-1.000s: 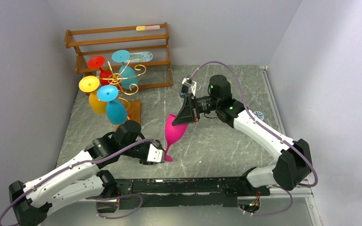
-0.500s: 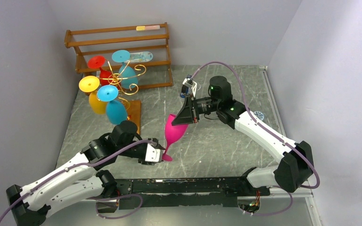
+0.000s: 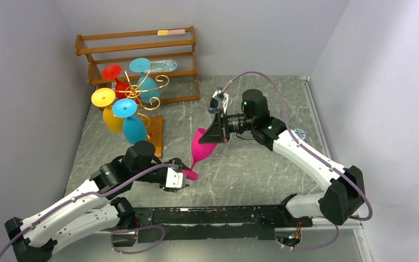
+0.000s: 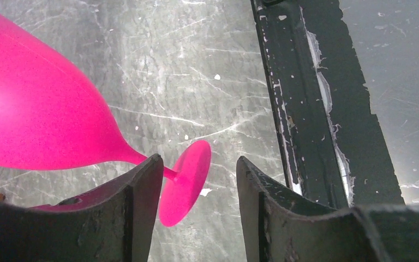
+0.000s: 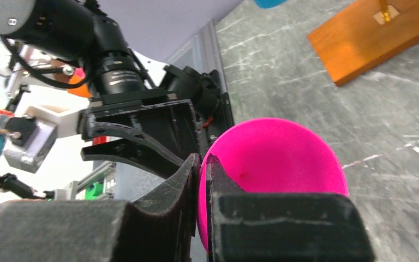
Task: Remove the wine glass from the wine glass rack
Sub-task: Place the wine glass at the center of the board.
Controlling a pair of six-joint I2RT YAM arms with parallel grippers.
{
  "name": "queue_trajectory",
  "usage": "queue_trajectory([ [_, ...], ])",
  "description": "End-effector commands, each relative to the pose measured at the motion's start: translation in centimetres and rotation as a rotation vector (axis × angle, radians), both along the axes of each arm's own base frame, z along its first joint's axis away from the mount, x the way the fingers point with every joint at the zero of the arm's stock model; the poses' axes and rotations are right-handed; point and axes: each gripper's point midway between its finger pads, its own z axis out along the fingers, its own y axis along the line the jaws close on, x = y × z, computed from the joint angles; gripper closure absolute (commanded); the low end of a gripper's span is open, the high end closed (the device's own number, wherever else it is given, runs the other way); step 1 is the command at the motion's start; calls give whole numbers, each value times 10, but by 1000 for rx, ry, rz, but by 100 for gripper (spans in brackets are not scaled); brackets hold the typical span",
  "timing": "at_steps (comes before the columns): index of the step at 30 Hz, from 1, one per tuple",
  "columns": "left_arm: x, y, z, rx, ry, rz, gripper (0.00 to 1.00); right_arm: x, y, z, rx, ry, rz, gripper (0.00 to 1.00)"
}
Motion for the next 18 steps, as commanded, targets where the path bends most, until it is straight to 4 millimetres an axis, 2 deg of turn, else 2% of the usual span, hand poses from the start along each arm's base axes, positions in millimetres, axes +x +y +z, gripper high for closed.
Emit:
queue_trajectory([
  [1,6,-6,21,-68,-34,19,42,15,-11,-11,-114,-103,-103,100],
  [3,4,-9,25,-93,-23,8,36,33,-31,-40,-269,-152,-234,100],
  [4,2,-10,25,-99,-15,1,28,39,-40,-53,-326,-162,-282,100],
  [5,2,-10,25,-105,-15,1,7,43,-48,-63,-372,-178,-318,100],
  [6,4,-11,26,-112,-16,15,3,45,-55,-71,-409,-192,-341,100],
  [9,14,-10,35,-166,-28,86,3,58,-75,-86,-502,-219,-450,100],
  [11,17,-9,39,-199,-44,113,3,73,-90,-90,-554,-248,-570,100],
  [13,19,-6,40,-220,-48,139,3,88,-105,-88,-587,-280,-683,100],
  [18,21,-3,39,-245,-4,191,3,121,-138,-67,-605,-330,-987,100],
])
